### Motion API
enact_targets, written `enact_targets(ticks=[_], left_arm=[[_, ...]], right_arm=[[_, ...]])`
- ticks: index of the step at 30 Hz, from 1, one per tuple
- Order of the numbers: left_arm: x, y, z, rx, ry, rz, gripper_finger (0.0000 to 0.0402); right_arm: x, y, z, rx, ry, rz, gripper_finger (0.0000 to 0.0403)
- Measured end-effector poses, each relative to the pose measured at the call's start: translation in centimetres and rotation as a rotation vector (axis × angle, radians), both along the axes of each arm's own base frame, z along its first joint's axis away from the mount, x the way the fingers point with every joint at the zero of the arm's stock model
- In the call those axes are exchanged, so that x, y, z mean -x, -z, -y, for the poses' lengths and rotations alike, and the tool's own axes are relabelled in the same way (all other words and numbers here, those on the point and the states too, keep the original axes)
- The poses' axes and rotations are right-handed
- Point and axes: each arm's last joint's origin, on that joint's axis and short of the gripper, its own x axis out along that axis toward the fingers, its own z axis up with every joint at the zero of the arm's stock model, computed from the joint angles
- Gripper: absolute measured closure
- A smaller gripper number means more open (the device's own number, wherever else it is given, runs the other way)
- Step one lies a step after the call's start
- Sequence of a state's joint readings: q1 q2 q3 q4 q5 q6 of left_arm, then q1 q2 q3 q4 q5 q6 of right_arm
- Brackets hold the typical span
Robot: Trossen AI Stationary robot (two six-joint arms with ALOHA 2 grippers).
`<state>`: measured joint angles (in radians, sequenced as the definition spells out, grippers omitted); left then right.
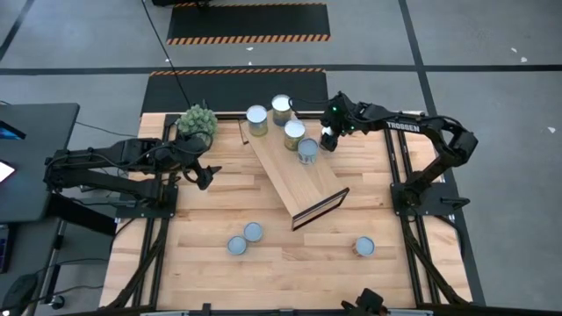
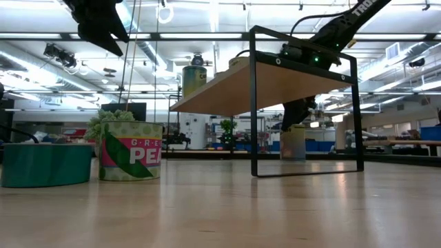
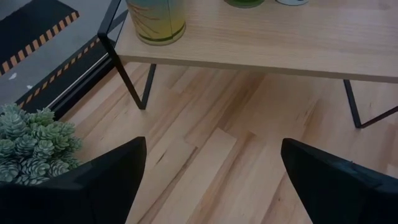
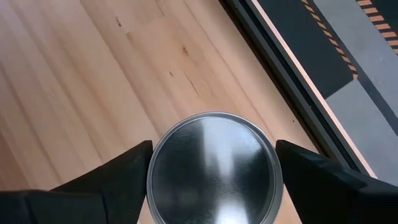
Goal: Pick and place cans onto a shelf
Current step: Put the canned peaches on the shelf
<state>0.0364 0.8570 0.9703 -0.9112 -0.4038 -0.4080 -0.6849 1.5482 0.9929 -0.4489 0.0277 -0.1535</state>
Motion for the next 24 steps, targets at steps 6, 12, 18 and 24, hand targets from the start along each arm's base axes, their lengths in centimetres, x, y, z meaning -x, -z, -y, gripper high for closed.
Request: enact_targets(ticks=[6, 12, 18, 24], left_arm=[[0.0, 0.0, 0.0, -0.001, -0.001, 0.000, 0.0024], [0.0, 0.0, 0.0, -0.005, -0.004, -0.001, 0.0024], [0.0, 0.0, 0.0, -0.006, -0.005, -0.002, 0.0024], [0.0, 0.0, 0.0, -0.006, -0.004, -0.003, 0.0024]], right_arm=[[-0.3, -0.4, -0.1, 0.007, -0.002, -0.010, 0.0077], [-0.5, -1.1, 0.0, 0.012, -0.010, -0.031, 0.0078], [0.0, -1.0, -0.3, -0.021, -0.011, -0.072, 0.0079], [0.6, -2.4, -0.9, -0.005, -0.001, -0.042, 0.0079]])
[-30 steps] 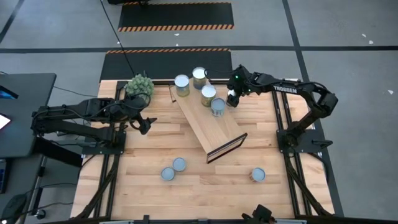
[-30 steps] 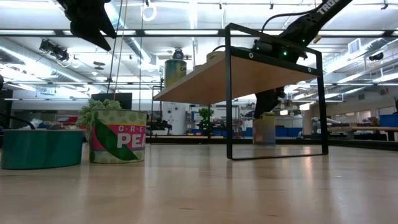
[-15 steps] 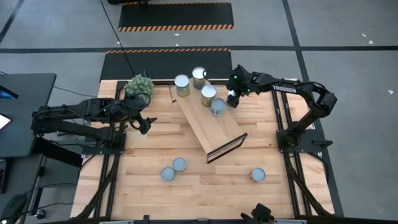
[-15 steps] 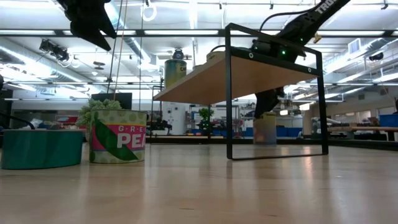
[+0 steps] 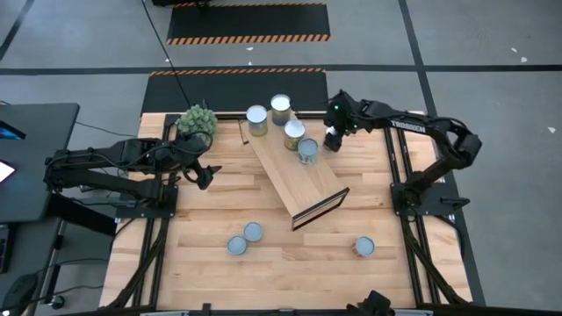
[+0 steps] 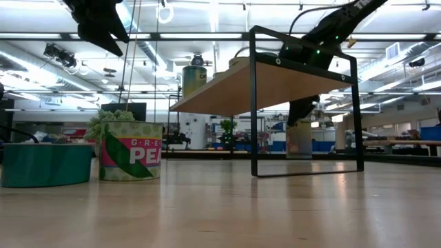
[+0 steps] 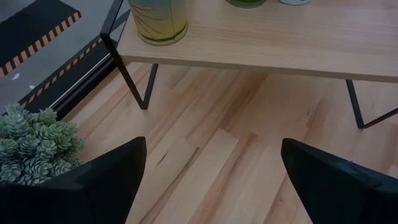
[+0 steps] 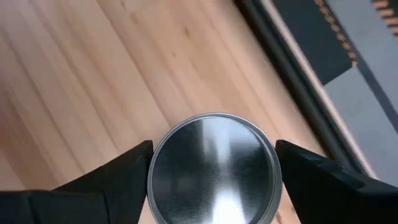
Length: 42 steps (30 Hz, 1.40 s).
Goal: Pick and place cans onto a shelf
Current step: Put the canned peaches on the shelf
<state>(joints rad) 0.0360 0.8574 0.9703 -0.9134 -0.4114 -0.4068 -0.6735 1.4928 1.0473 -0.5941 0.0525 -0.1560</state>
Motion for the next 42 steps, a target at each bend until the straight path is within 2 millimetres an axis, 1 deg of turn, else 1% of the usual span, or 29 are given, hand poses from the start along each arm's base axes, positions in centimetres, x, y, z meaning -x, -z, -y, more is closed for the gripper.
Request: enact_targets(ticks=[8, 10, 15, 20, 24, 28, 31, 34, 38, 42], left_arm=[[0.0, -0.1, 0.0, -0.025, 0.003, -0.004, 0.0024], [-0.1, -0.1, -0.1, -0.036, 0.006, 0.001, 0.0024], [-0.2, -0.3, -0.4, -0.063, 0.011, 0.012, 0.0024], [-0.2, -0.4, -1.3, -0.020, 0.005, 0.028, 0.0024], [-0.2, -0.4, -1.8, -0.011, 0.006, 0.024, 0.0024], [-0.1, -0.4, -2.1, -0.024, 0.009, 0.014, 0.0024], [-0.1, -0.4, -2.0, -0.015, 0.022, 0.016, 0.0024], [-0.1, -0.4, -2.0, -0.007, 0.034, 0.017, 0.0024], [-0.2, -0.4, -2.0, -0.014, 0.047, 0.019, 0.0024], [-0.2, -0.4, -2.0, -0.021, 0.053, 0.020, 0.0024]], right_arm=[[1.5, -3.3, -1.0, 0.062, 0.045, 0.108, 0.0079], [1.8, -4.5, -1.3, 0.063, 0.060, 0.121, 0.0079], [1.8, -8.7, -1.1, 0.096, 0.084, 0.127, 0.0079], [1.2, -13.8, -1.1, 0.148, 0.073, 0.214, 0.0079], [0.6, -17.4, -1.8, 0.184, 0.040, 0.280, 0.0079], [-0.1, -20.3, -2.9, 0.219, 0.000, 0.356, 0.0079], [-0.7, -22.1, -4.0, 0.233, -0.029, 0.425, 0.0079], [-1.8, -23.2, -5.2, 0.234, -0.079, 0.477, 0.0079], [-4.6, -23.7, -7.0, 0.216, -0.153, 0.551, 0.0079], [-7.8, -23.5, -8.3, 0.186, -0.217, 0.565, 0.0079]])
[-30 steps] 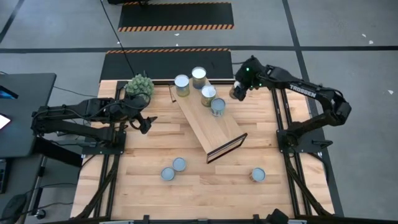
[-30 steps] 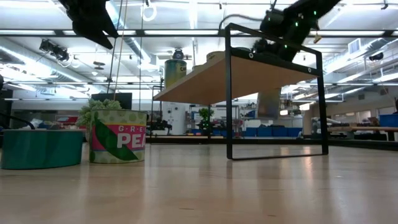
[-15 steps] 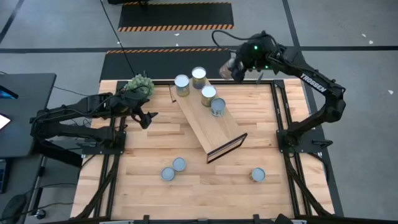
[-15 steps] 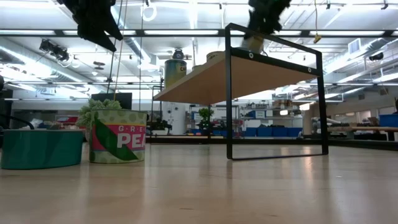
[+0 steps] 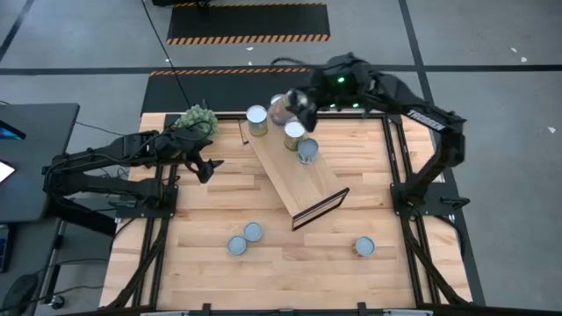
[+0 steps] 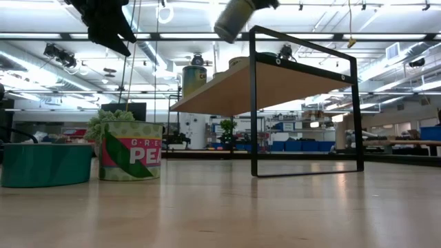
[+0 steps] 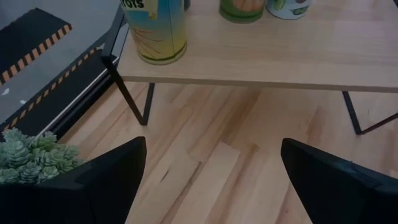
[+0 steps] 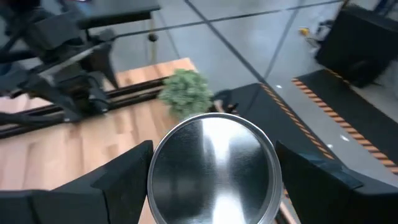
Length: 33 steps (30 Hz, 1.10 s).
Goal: Pick and place cans onto a shelf
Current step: Put the canned peaches on the shelf
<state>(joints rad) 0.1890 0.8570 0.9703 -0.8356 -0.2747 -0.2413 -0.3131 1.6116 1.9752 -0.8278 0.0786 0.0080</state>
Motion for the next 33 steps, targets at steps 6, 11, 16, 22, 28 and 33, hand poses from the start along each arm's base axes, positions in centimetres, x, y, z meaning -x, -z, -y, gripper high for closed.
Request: enact_targets(ticks=[6, 11, 16, 22, 28, 33], left_arm=[[0.0, 0.0, 0.0, 0.002, -0.001, -0.004, 0.0024], [0.0, 0.0, 0.0, 0.007, -0.006, -0.002, 0.0024], [0.0, 0.0, 0.0, 0.007, -0.006, -0.002, 0.0024], [0.0, 0.0, 0.0, 0.007, -0.006, -0.003, 0.0024], [0.0, 0.0, 0.0, 0.007, -0.006, -0.003, 0.0024], [0.0, 0.0, 0.0, 0.006, -0.006, -0.001, 0.0024]], right_arm=[[-4.0, 0.8, -1.5, -0.022, -0.069, -0.051, 0.0079], [-6.7, 2.6, -2.4, -0.046, -0.106, -0.147, 0.0079], [-8.5, 5.0, -2.8, -0.063, -0.095, -0.264, 0.0079], [-10.1, 7.5, -3.0, -0.064, -0.100, -0.357, 0.0079], [-10.7, 8.7, -3.4, -0.031, -0.137, -0.424, 0.0079], [-11.3, 10.0, -3.3, -0.017, -0.158, -0.483, 0.0079]])
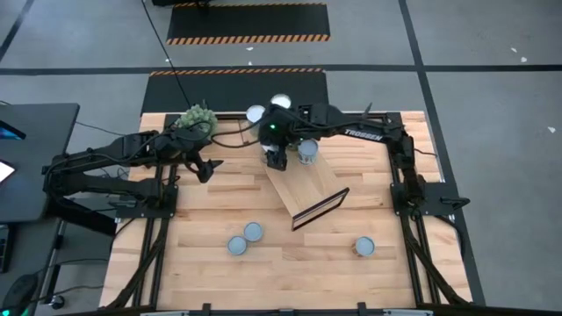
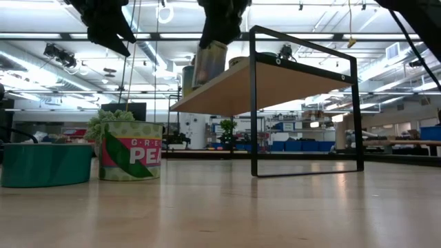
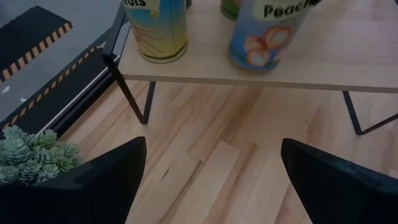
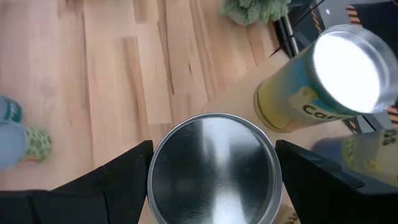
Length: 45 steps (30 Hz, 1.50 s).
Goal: Pick and place cans onto a shelf
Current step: Put the canned peaches on the shelf
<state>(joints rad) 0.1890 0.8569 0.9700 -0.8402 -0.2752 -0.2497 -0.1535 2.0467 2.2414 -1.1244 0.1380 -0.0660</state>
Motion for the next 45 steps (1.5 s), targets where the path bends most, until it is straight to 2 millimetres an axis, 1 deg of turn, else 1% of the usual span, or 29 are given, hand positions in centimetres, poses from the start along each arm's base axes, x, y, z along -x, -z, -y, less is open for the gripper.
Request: enact_targets(ticks=[8, 28, 35, 45], left_arm=[[0.0, 0.0, 0.0, 0.000, 0.000, -0.001, 0.0024], [0.0, 0.0, 0.0, -0.002, 0.002, 0.000, 0.0024], [0.0, 0.0, 0.0, -0.002, 0.001, 0.001, 0.0024], [0.0, 0.0, 0.0, -0.002, 0.001, 0.003, 0.0024]], right_arm=[[-0.6, 0.9, 0.4, 0.033, -0.007, -0.032, 0.0074], [-0.6, 0.9, 2.9, 0.059, 0.019, 0.002, 0.0068], [-0.8, 0.8, 3.5, 0.068, 0.024, 0.035, 0.0068], [-0.7, 0.8, 4.1, 0.032, 0.021, 0.051, 0.0066]])
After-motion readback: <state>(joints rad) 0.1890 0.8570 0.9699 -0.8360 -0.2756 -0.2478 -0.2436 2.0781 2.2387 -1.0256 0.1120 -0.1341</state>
